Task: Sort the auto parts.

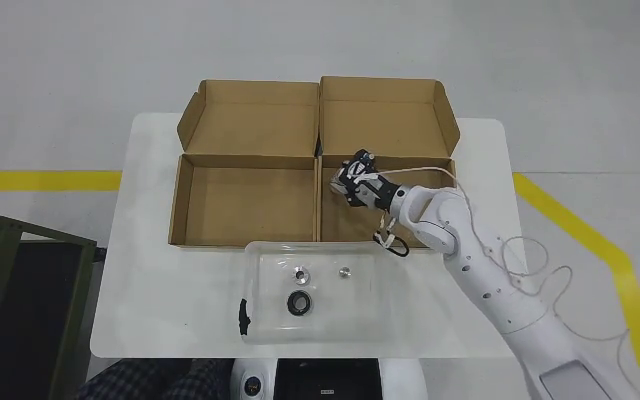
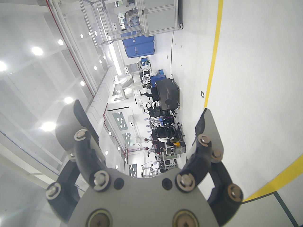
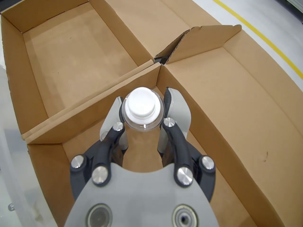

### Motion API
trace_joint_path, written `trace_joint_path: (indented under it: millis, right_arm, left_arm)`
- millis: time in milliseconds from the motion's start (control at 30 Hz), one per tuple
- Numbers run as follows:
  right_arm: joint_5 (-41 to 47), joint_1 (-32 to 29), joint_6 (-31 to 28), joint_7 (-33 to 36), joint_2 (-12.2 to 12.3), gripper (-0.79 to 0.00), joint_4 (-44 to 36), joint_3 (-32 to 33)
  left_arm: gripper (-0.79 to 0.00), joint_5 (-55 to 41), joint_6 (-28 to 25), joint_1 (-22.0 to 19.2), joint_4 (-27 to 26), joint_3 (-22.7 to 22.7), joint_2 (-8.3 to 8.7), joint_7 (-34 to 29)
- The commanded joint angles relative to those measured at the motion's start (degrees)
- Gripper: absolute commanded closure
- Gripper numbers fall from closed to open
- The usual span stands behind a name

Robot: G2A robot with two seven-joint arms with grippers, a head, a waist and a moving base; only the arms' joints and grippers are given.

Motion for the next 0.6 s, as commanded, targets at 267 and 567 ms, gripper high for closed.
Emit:
trace_joint_path:
  millis: [267,567]
  right_arm:
    - [0.49,0.95,0.00,0.48,-0.75,-0.785,1.65,-0.52]
    - [-0.84,-4.21,-1.30,2.50,0.85,-0.785,-9.40,5.10]
  left_arm:
    - [-0.785,0.00,0.00,0.00,0.00,0.00,0.00,0.00]
    - [-0.785,0.00,0.00,0.00,0.00,0.00,0.00,0.00]
